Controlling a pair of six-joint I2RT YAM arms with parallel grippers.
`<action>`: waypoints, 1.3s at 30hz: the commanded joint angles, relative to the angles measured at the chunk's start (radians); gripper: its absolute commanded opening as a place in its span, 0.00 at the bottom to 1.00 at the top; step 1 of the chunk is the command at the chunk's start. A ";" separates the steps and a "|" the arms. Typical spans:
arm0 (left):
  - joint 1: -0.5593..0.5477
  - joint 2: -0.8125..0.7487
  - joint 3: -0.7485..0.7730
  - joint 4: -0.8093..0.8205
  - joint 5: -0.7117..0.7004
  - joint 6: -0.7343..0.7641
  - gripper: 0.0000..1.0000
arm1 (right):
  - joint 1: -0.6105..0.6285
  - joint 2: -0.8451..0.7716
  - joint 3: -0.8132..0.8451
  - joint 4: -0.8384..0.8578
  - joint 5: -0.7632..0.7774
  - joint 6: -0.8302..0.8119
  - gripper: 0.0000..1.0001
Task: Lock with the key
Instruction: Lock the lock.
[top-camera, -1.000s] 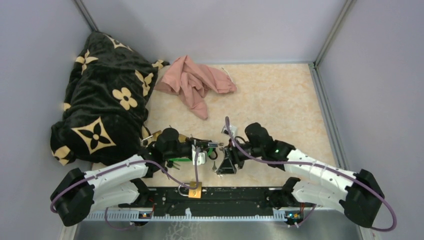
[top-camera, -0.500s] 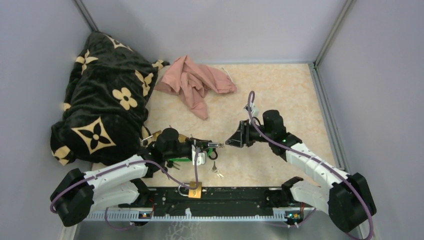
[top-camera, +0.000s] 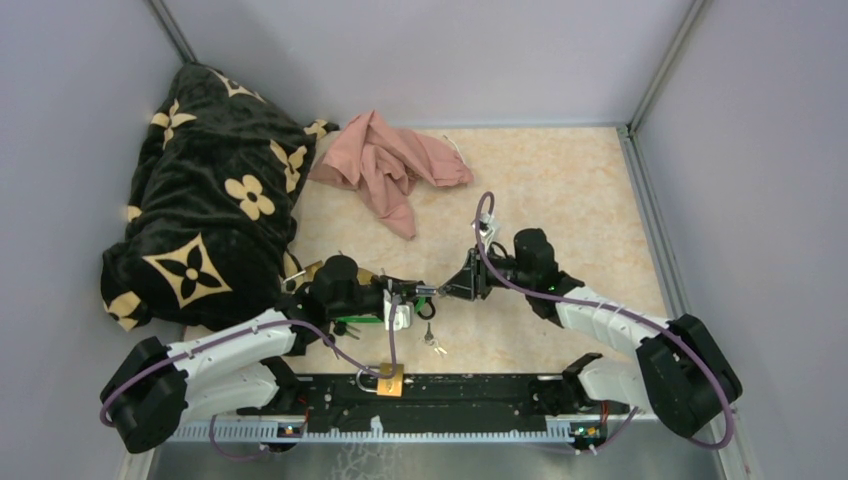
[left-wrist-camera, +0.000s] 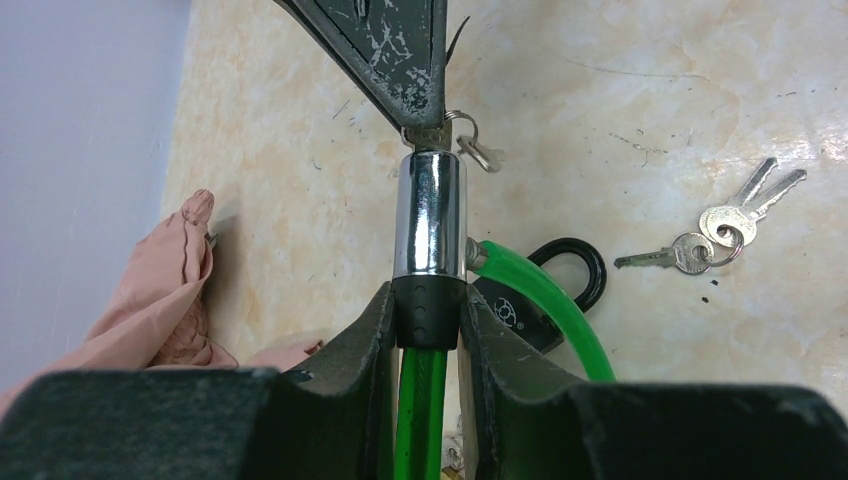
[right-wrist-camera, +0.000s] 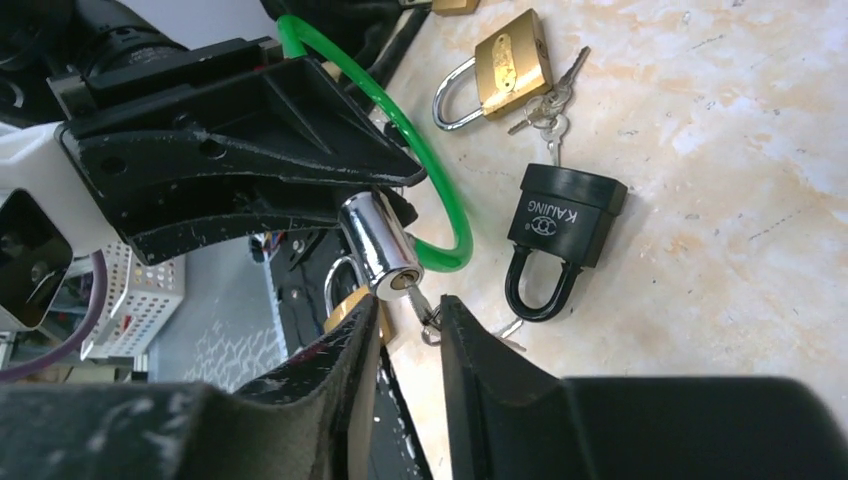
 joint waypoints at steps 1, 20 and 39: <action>0.010 0.015 -0.025 -0.151 0.021 -0.040 0.00 | 0.021 0.025 0.007 0.111 -0.021 0.014 0.24; -0.037 -0.022 -0.098 -0.033 -0.013 0.070 0.00 | 0.024 0.157 -0.090 0.501 -0.096 0.902 0.00; -0.085 -0.050 -0.141 -0.021 -0.023 0.111 0.00 | 0.044 0.235 -0.119 0.542 -0.039 0.993 0.29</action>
